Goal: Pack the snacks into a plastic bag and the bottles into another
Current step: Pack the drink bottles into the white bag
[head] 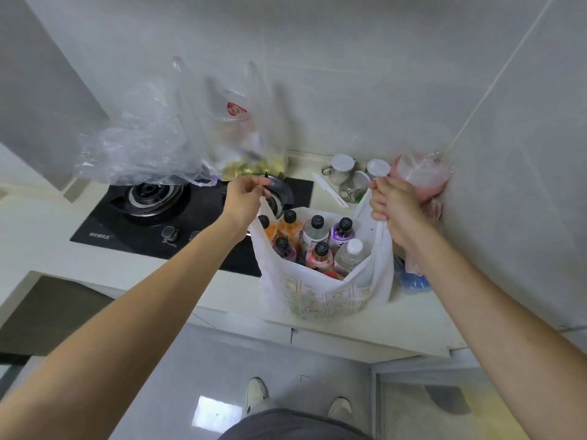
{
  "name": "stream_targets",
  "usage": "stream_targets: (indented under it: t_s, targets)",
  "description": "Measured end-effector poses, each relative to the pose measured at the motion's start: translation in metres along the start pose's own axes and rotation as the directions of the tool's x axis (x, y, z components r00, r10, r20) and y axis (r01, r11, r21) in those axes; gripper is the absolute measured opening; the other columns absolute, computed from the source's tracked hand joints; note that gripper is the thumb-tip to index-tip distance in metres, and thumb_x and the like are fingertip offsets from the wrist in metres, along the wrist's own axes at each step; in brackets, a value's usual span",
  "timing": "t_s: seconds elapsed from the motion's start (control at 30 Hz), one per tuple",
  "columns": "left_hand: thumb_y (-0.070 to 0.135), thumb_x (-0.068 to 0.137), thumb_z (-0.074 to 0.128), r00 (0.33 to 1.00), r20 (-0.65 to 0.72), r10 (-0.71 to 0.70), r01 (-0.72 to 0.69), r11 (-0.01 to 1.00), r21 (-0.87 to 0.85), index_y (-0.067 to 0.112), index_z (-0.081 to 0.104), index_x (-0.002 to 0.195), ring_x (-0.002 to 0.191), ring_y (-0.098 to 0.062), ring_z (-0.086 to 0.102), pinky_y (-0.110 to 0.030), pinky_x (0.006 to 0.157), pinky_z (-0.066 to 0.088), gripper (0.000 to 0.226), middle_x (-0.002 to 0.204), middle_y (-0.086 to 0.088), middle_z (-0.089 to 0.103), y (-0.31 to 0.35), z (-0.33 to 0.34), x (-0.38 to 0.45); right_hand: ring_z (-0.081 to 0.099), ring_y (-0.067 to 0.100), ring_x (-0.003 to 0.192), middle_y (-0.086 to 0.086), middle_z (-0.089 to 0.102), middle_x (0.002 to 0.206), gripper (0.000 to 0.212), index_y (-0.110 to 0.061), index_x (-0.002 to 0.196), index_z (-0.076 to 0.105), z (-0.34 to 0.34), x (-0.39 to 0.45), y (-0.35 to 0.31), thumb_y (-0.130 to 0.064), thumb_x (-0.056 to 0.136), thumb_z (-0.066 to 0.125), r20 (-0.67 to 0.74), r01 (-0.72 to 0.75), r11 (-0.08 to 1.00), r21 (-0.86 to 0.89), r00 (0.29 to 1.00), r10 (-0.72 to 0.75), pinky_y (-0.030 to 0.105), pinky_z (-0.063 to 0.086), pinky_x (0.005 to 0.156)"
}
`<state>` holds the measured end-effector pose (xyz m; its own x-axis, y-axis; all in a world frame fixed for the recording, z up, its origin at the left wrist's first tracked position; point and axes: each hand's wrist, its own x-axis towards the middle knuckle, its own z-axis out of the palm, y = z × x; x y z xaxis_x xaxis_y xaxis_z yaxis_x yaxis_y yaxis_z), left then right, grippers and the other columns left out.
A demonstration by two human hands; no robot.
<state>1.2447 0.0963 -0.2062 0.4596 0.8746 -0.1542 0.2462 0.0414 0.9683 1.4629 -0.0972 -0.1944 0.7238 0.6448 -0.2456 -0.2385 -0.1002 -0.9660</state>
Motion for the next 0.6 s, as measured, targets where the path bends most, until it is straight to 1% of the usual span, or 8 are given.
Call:
stream_targets:
  t_s: [0.07,0.13,0.27,0.37,0.5,0.6]
  targets:
    - [-0.003,0.102,0.044,1.0,0.013,0.021,-0.021,1.0,0.008,0.015,0.068,0.094,0.047,0.001,0.049,-0.017,0.056,0.04,0.031,0.077,-0.001,0.066,0.012,0.009,0.005,0.024,0.005,0.039,-0.009,0.032,0.05,0.03,-0.012,0.085,0.055,0.004,0.004,-0.004,-0.017,0.111,0.041,-0.008,0.011,1.0,0.014,1.0,-0.011,0.017,0.017,0.04]
    - [-0.004,0.102,0.043,0.999,0.02,0.045,-0.045,0.999,-0.004,0.013,0.068,0.095,0.048,0.004,0.051,-0.018,0.061,0.041,0.031,0.078,-0.002,0.065,0.022,0.017,0.008,0.024,0.004,0.038,-0.009,0.032,0.049,0.032,-0.012,0.083,0.055,0.008,0.007,-0.009,-0.017,0.111,0.039,-0.007,0.012,0.999,0.035,1.0,-0.012,0.015,0.017,0.04]
    - [-0.001,0.104,0.041,0.989,0.069,0.132,-0.131,0.991,-0.018,0.011,0.071,0.1,0.056,-0.003,0.049,-0.018,0.062,0.04,0.032,0.082,-0.004,0.062,0.054,0.035,0.011,0.022,0.005,0.041,-0.007,0.031,0.053,0.033,-0.012,0.081,0.056,0.017,0.002,-0.033,-0.017,0.11,0.043,-0.103,0.095,0.992,0.078,0.991,-0.086,0.017,0.016,0.04]
    - [-0.002,0.102,0.04,0.969,0.123,0.212,-0.208,0.977,-0.049,0.016,0.072,0.095,0.057,-0.009,0.044,-0.021,0.058,0.037,0.037,0.078,-0.005,0.06,0.086,0.051,0.015,0.023,0.005,0.042,-0.008,0.033,0.052,0.033,-0.011,0.08,0.056,0.025,0.002,-0.054,-0.017,0.11,0.043,-0.104,0.155,0.984,0.086,0.984,-0.146,0.018,0.016,0.04]
    - [-0.003,0.099,0.039,0.963,0.131,0.234,-0.234,0.972,-0.015,0.022,0.072,0.088,0.053,-0.006,0.045,-0.022,0.06,0.039,0.043,0.074,-0.004,0.059,0.102,0.063,0.026,0.025,0.005,0.041,-0.008,0.035,0.051,0.034,-0.011,0.081,0.058,0.029,0.01,-0.065,-0.018,0.11,0.043,-0.115,0.183,0.981,0.063,0.978,-0.175,0.018,0.017,0.038]
    - [-0.003,0.1,0.039,0.956,0.166,0.242,-0.24,0.97,-0.03,0.018,0.072,0.093,0.049,-0.006,0.044,-0.021,0.055,0.038,0.039,0.074,-0.003,0.061,0.107,0.069,0.031,0.025,0.006,0.041,-0.009,0.035,0.05,0.033,-0.01,0.08,0.058,0.026,0.017,-0.069,-0.016,0.109,0.043,-0.143,0.204,0.978,0.05,0.97,-0.196,0.018,0.018,0.039]
